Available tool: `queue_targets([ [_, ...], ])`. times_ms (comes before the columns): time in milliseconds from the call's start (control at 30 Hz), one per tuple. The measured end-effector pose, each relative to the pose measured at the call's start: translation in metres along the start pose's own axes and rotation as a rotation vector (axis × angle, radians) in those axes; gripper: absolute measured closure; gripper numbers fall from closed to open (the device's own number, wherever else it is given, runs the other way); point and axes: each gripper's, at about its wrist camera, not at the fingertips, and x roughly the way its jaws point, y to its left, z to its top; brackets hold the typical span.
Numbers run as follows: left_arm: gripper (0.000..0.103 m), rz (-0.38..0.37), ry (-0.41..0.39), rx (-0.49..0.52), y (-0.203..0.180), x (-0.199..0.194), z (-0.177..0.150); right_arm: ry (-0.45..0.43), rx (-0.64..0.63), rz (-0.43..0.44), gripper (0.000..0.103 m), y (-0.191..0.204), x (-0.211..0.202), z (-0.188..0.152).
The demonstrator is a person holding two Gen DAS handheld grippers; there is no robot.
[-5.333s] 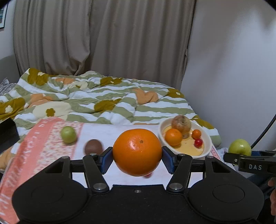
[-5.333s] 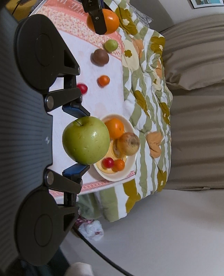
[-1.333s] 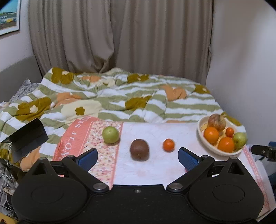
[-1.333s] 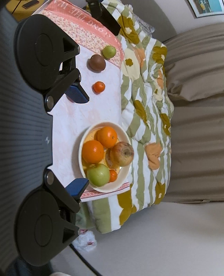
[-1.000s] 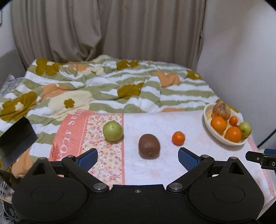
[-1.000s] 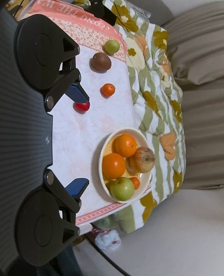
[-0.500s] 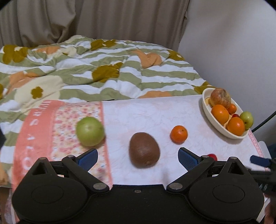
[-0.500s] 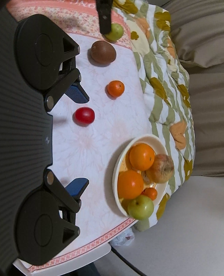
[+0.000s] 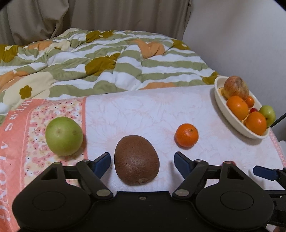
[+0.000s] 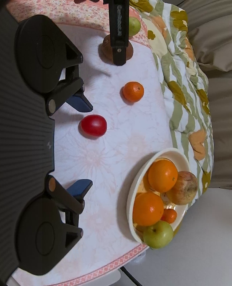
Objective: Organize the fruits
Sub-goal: 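Grasp the brown kiwi with the left tool while the right tool grasps the red tomato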
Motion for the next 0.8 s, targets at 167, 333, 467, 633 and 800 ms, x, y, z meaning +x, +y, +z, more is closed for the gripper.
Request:
queue_targets([
  [167,0.034,0.017,0.006,0.026,-0.003,0.007,-0.002,-0.002,-0.026,0.010,0.014,0.005,0.005,0.000],
  [333,0.046,0.029,-0.006,0.043,0.000,0.007,-0.003,0.008,-0.043,0.012,0.026,0.010,0.011,0.002],
  [467,0.046,0.023,-0.004,0.042,0.004,0.005,-0.004,0.004,-0.060,0.009,0.031,0.014,0.014,0.003],
  [633,0.046,0.029,-0.001,0.030,0.009,0.001,-0.007,-0.003,-0.082,0.013,0.046,0.019,0.014,0.005],
  [800,0.046,0.024,-0.001,0.023,0.013,-0.005,-0.013,-0.006,-0.103,0.024,0.058,0.024,0.013,0.005],
])
